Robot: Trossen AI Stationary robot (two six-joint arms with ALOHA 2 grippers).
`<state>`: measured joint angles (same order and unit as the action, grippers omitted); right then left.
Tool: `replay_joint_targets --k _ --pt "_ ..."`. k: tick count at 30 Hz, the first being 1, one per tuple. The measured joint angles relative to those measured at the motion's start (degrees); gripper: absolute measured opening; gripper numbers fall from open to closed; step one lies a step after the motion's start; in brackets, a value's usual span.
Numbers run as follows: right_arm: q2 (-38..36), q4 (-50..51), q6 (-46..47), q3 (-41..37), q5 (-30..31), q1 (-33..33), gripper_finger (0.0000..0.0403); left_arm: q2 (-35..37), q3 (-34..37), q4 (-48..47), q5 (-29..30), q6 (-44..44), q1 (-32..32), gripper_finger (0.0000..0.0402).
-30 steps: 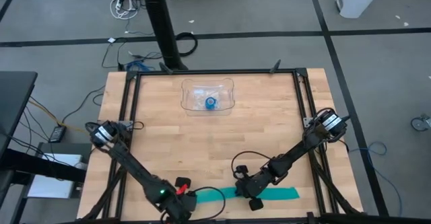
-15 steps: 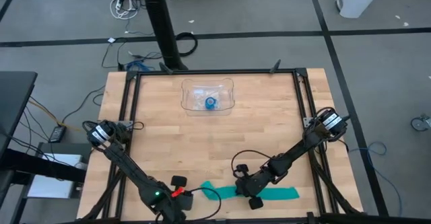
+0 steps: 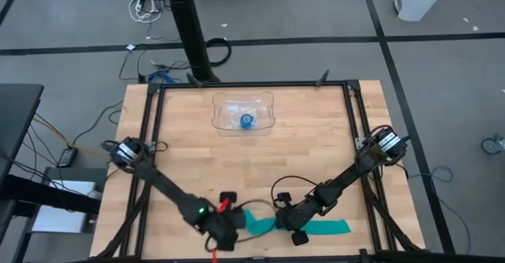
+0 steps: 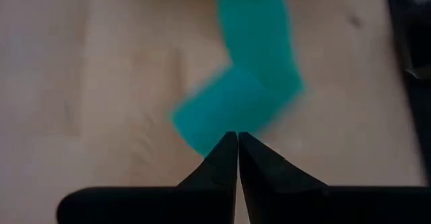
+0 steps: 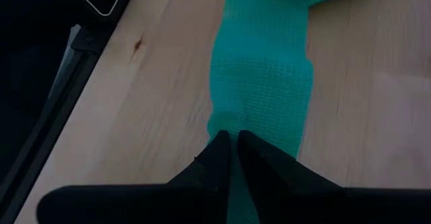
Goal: Roll bandage
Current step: Roll the green bandage
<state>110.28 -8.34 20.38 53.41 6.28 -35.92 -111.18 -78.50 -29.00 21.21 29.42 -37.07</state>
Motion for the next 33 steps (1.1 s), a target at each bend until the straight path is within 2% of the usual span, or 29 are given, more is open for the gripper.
replay_joint_targets --k 3,9,13,20,27,33 --pt "-0.02 0.02 0.4 0.0 0.05 0.0 0.0052 0.13 -0.43 0.36 -0.36 -2.41 2.88 0.0023" --pt "-0.04 0.17 0.59 0.02 0.3 0.04 0.0052 -0.34 -1.25 2.09 -8.1 -5.5 6.78 0.0023" --pt "-0.07 0.46 0.59 0.02 1.5 0.03 0.0052 -2.01 -1.25 6.52 -11.93 -6.71 7.58 0.0023" --pt "-0.13 1.38 0.61 0.08 2.03 0.24 0.0052 -3.62 -1.31 8.33 -15.17 -6.5 6.92 0.0023" --pt "-0.17 3.16 0.95 0.13 2.0 0.31 0.0052 -3.68 -1.3 8.09 -19.73 -4.37 2.82 0.0023" --pt "-0.17 3.21 0.57 0.13 1.84 0.35 0.0052 -3.74 -1.21 4.87 -17.65 -1.53 -0.67 0.0023"
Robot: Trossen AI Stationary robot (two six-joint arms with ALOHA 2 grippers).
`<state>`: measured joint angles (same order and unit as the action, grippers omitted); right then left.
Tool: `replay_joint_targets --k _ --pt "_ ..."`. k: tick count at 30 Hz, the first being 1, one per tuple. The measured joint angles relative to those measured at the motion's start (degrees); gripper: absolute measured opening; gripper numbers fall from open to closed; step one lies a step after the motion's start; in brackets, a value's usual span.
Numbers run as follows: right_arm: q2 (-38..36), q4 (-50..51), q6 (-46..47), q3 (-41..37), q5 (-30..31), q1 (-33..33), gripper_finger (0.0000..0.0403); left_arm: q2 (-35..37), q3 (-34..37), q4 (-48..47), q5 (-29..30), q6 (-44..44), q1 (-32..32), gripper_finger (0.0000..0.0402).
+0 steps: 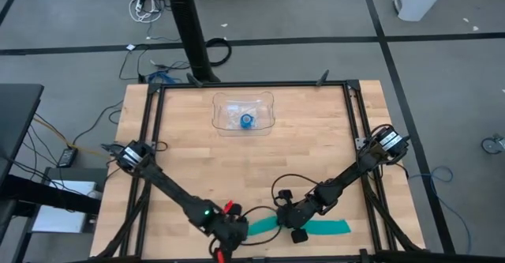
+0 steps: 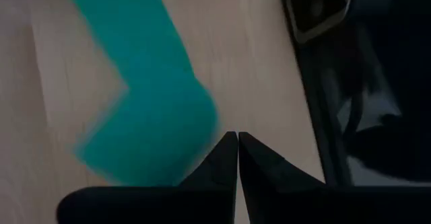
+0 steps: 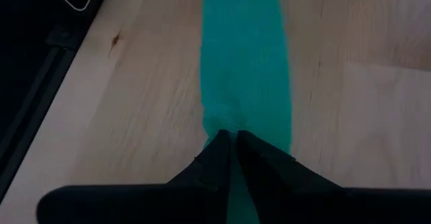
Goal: Roll bandage
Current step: Roll the green bandage
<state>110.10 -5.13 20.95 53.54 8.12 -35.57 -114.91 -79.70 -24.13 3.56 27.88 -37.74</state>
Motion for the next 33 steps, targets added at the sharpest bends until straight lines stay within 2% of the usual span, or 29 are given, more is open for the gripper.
replay_joint_targets --k 6,14,22,27,33 --pt "0.02 0.8 -0.02 0.0 -0.08 0.02 0.0052 0.0 0.01 -6.77 4.73 2.25 -2.08 0.0023" --pt "0.04 0.42 -0.03 -0.07 -0.24 0.02 0.0052 0.38 -2.75 -6.82 6.93 1.45 -1.23 0.0023" --pt "-2.72 1.96 0.41 -0.42 -0.53 0.04 0.0052 0.44 -7.73 -7.94 16.51 -3.81 2.63 0.0023" --pt "-4.88 7.62 2.12 -0.39 -0.41 -0.29 0.0052 0.46 -7.82 -8.41 17.57 -5.47 6.29 0.0023" --pt "-4.96 8.39 4.5 -0.28 0.98 -1.61 0.0052 0.46 -7.82 -6.04 17.14 -9.59 10.53 0.0023"
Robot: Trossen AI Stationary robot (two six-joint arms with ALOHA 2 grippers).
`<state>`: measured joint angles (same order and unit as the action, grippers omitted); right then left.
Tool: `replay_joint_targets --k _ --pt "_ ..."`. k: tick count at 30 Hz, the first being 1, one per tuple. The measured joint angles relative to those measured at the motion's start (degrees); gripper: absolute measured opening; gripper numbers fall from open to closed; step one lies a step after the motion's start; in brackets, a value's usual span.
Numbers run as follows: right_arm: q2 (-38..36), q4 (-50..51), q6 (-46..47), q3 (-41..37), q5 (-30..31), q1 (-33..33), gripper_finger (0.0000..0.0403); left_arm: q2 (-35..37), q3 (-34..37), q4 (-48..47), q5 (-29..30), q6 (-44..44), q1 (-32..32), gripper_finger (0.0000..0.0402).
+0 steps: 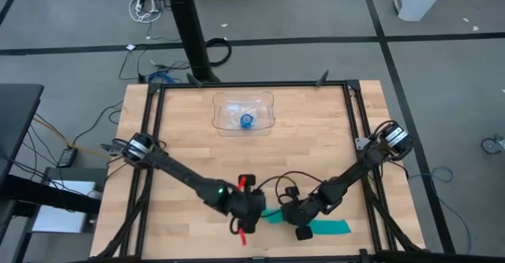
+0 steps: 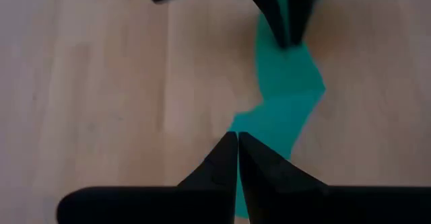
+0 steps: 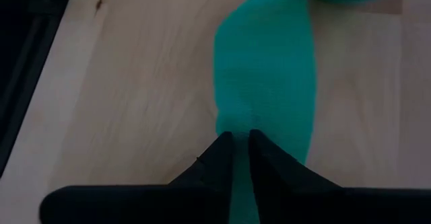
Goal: Roll bandage
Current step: Roll the green bandage
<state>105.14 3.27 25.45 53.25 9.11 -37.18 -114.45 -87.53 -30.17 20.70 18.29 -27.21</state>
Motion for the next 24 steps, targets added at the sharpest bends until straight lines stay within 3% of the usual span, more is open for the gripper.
replay_joint_targets --k 13,24 --pt "-0.5 1.17 2.25 0.13 0.26 -0.78 0.0052 -0.31 0.04 2.86 -6.15 -5.69 2.69 0.0023" --pt "-5.26 11.37 9.84 0.11 6.43 -4.5 0.0052 -0.31 0.07 -8.72 -5.06 0.1 -3.05 0.0023"
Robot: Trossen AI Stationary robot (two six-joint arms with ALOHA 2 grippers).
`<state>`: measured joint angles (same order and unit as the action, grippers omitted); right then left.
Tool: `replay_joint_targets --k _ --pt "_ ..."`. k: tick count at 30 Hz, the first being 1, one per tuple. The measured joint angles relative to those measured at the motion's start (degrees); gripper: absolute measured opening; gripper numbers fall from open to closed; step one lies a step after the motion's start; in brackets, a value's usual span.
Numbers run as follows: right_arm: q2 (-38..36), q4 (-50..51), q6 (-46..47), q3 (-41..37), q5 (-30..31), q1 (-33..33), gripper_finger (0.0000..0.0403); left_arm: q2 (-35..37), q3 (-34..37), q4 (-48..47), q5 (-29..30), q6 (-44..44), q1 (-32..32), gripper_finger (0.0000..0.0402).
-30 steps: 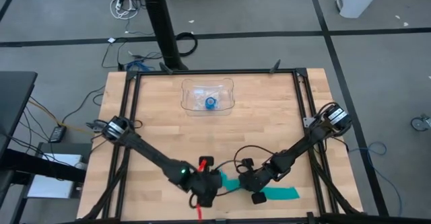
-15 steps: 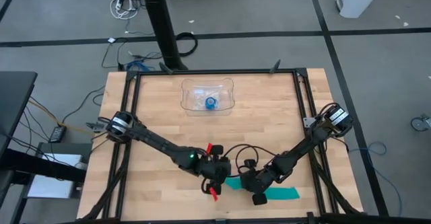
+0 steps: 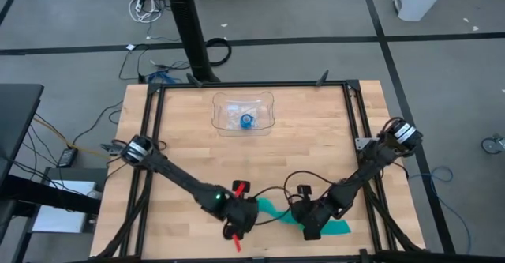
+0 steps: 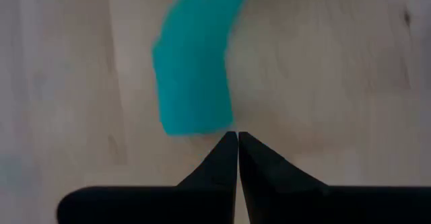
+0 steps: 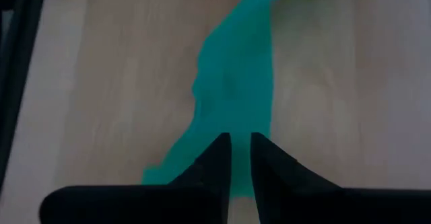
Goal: Roll bandage
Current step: Roll the green bandage
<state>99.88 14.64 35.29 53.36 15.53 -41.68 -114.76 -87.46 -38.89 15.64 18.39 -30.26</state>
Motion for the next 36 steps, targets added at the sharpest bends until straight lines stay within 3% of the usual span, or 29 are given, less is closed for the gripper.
replay_joint_targets --k 5,10,16,29,36 --pt "-0.14 -0.7 0.53 0.0 3.27 -0.17 0.0052 0.02 0.16 -0.31 1.48 6.7 -1.67 0.0023" --pt "-0.16 -1.14 2.13 0.04 5.17 -0.29 0.0052 0.09 4.87 4.11 0.25 12.53 -2.87 0.0023" --pt "-0.17 -1.6 2.32 0.07 7.46 -1.55 0.0052 0.11 9.93 11.92 7.27 16.1 -5.54 0.0023" --pt "-0.23 -3.98 2.66 0.11 12.13 -3.57 0.0052 4.06 25.55 34.9 14.2 19.26 -7.8 0.0023" --pt "-0.23 -6.65 1.49 0.11 13.81 -2.95 0.0052 8.75 37.68 55.61 16.22 18.77 -7.37 0.0023"
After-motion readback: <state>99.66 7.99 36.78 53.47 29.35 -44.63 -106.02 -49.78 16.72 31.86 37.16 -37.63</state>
